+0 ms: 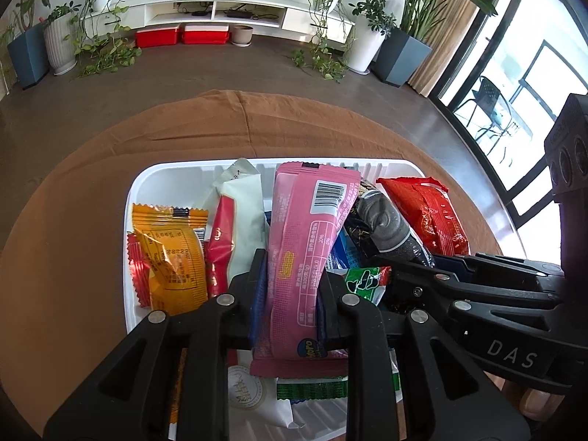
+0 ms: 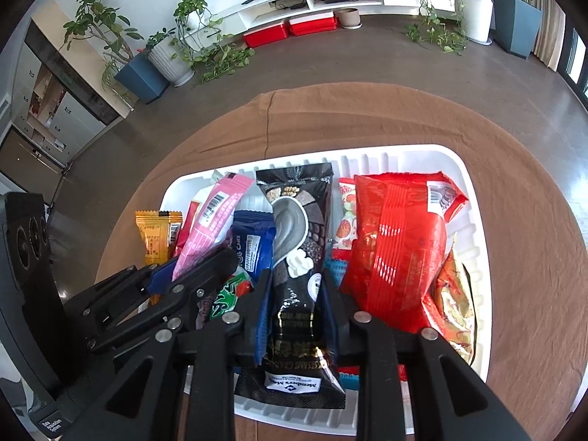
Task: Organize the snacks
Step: 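Lower both packets into the tray and open both tools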
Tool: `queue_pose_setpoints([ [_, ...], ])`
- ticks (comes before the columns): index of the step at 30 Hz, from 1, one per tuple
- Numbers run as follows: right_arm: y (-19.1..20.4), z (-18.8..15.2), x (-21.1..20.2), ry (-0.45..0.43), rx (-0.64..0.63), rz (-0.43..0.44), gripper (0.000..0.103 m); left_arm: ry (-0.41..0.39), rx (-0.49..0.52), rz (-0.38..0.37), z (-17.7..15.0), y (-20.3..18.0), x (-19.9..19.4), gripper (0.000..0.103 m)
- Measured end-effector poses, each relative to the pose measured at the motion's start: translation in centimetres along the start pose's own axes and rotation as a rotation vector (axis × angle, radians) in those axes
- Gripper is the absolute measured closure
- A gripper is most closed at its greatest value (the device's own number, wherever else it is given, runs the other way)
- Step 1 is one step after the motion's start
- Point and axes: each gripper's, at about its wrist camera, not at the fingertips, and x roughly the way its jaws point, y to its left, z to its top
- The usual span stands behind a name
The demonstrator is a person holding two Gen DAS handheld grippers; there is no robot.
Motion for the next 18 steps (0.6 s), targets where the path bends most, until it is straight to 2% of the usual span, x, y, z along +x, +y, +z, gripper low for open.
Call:
queue_pose_setpoints([
  [7, 0.1, 0.1, -0.9, -0.02, 0.007, 0.019, 0.066, -0.014, -0.006, 0.002, -0.4, 0.3, -1.0, 0.079],
  [8, 0.1, 0.1, -1.2, -0.026, 0.004, 0.024, 0.065, -0.018, -0.005, 0.001, -0.4, 0.2, -1.1, 0.077],
  [11, 0.3, 0.0, -1.9, -0.046, -0.002, 0.026, 0.056, -0.036, -0.002, 0.006, -0.6, -0.1, -1.9, 0.054],
  [18, 0.7, -0.1, -2.9, -0.07, -0.017, 0.02, 0.055, -0.058, -0.011, -0.007, -1.0, -0.2, -3.3, 0.048],
])
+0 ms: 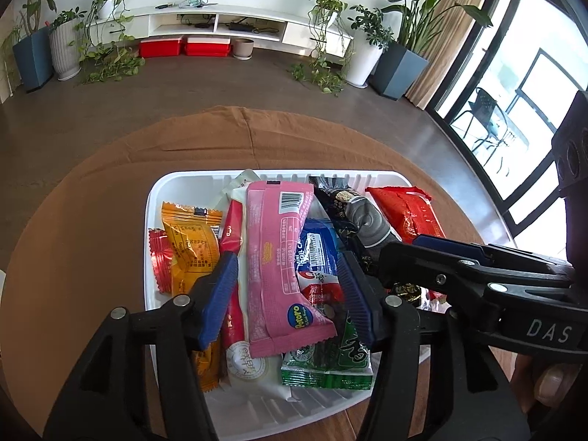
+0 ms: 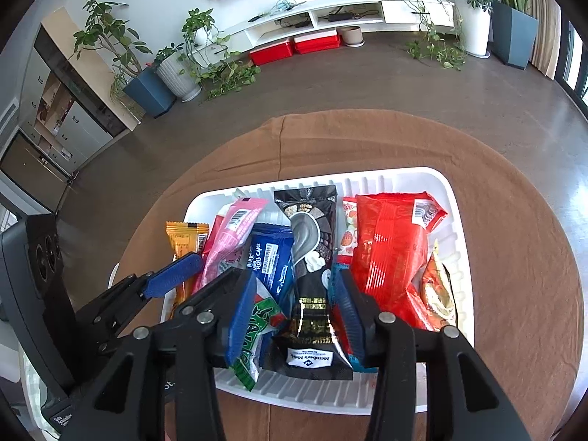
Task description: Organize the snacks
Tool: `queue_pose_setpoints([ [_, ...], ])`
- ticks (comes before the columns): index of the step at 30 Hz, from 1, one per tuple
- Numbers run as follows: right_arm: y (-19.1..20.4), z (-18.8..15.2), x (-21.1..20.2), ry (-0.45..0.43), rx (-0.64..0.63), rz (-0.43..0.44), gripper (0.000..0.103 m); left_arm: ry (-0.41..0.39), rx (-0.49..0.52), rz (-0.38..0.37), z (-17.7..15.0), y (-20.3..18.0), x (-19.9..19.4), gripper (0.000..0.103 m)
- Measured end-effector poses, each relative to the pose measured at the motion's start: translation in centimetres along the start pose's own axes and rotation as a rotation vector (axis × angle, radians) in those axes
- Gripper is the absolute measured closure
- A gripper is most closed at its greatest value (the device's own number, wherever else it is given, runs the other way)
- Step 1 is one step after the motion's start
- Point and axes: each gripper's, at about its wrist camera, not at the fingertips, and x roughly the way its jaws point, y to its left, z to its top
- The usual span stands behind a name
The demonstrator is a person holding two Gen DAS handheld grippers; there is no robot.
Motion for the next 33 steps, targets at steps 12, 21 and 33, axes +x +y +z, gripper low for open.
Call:
queue_pose_setpoints([
  [12, 0.4, -1.0, -3.8, -0.139, -0.019, -0.01, 0.025, -0.137, 0.049, 0.051, -1.4, -1.5, -7.4, 0.0],
  [21, 0.8, -4.2, -11.3, -0.407, -0.058, -0.058, 0.008, -0.323, 0.154, 0.114, -5.0, -6.1, -17.5, 0.0],
  [33, 2.4, -13.4, -23.9, -0.883, -0.223, -0.129, 0.0, -0.453, 0.159, 0.415, -13.5, -12.1, -27.0, 0.0],
])
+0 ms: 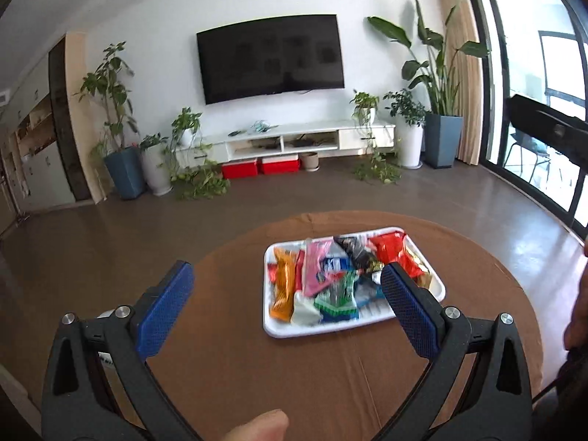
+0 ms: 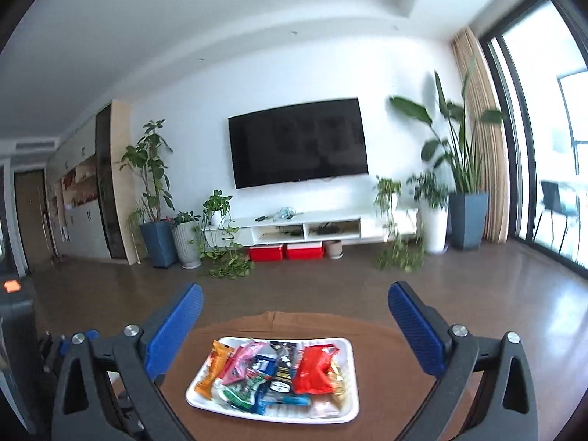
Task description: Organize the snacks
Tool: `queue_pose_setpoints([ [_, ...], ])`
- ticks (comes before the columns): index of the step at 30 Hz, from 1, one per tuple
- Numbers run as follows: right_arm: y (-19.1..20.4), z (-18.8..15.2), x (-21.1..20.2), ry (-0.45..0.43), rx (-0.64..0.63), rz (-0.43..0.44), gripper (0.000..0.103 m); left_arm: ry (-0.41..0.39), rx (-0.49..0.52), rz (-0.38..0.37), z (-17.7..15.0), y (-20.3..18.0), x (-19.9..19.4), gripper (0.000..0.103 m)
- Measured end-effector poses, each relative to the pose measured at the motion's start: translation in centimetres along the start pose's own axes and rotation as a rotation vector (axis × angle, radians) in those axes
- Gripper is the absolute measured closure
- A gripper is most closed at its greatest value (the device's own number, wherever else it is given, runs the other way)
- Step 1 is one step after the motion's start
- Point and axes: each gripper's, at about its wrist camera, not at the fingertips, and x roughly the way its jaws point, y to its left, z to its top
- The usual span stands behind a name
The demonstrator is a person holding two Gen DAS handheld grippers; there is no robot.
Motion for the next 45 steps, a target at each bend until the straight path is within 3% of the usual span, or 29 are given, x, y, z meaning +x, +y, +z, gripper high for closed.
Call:
queue_pose_setpoints([
  [5, 0.4, -0.8, -4.2, 0.037, -0.053, 0.021, 0.0, 0.034, 0.004, 0.02, -2.9, -0.1, -3.6, 0.0],
  [12, -0.9, -3.5, -8.3, 0.115, 0.075, -0.01, 0.0, 0.09, -0.046, -0.002, -6.1, 1.0, -6.5, 0.0],
  [17, 0.5, -5.7, -9.4, 0.177, 0.053, -0.034, 0.0, 0.134, -0.065, -0.021, -7.6, 0.9, -7.7, 0.0],
  [26, 1.8, -7.4, -9.8, 0.225, 0.032, -0.05, 0.0, 0.209, -0.102, -0.05, -9.0, 1.3, -6.8, 0.0],
  [45, 1.8, -9.0, -9.4, 0.289, 0.017, -0.053, 0.0, 0.261, -0.114, -0.065, -10.1, 1.2, -5.2, 0.0],
])
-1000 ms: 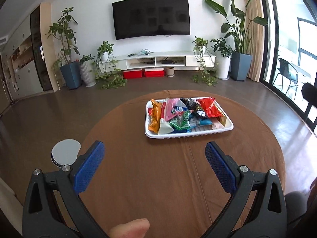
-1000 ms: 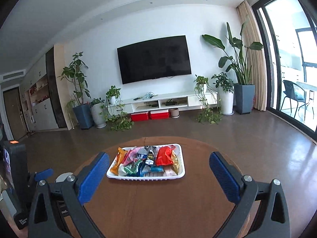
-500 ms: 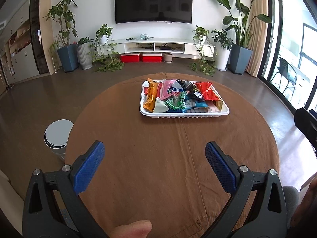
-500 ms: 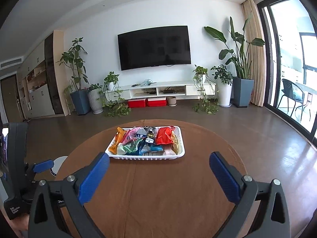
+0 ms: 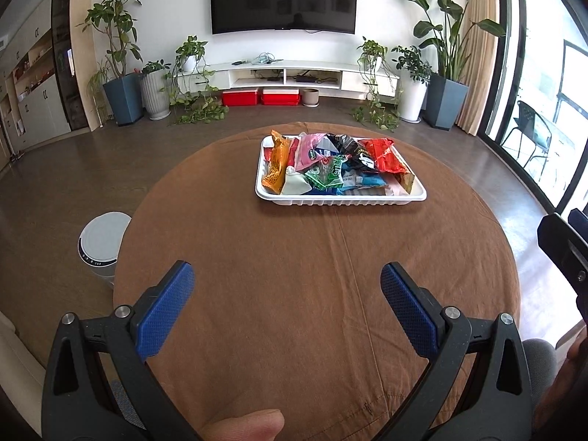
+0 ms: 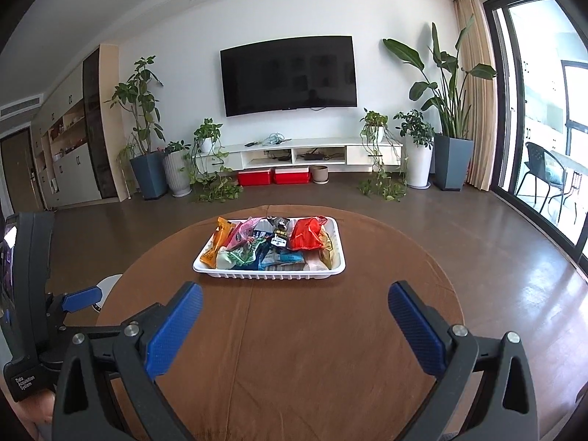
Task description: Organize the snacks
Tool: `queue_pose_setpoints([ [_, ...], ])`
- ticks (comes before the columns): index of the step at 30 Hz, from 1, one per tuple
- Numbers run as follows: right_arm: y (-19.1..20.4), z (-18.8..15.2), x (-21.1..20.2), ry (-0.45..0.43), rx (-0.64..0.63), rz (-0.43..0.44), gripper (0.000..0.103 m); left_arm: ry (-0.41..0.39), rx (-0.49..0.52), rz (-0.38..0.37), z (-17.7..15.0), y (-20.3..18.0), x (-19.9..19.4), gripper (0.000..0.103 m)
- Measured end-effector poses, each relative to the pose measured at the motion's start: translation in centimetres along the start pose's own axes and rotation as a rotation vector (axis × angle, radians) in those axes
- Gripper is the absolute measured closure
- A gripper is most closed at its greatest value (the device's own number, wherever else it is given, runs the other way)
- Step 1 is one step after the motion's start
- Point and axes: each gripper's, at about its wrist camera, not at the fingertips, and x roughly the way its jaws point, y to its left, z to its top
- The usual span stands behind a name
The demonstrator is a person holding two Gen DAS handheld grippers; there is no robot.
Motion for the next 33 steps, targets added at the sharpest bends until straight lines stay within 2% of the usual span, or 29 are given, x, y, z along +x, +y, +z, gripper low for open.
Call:
queue_pose_setpoints([
  [33, -0.3, -1.2, 0.5, 0.031, 0.003, -0.003, 0.0, 0.01, -0.005, 0.005, -0.3, -0.1, 0.9, 0.0],
])
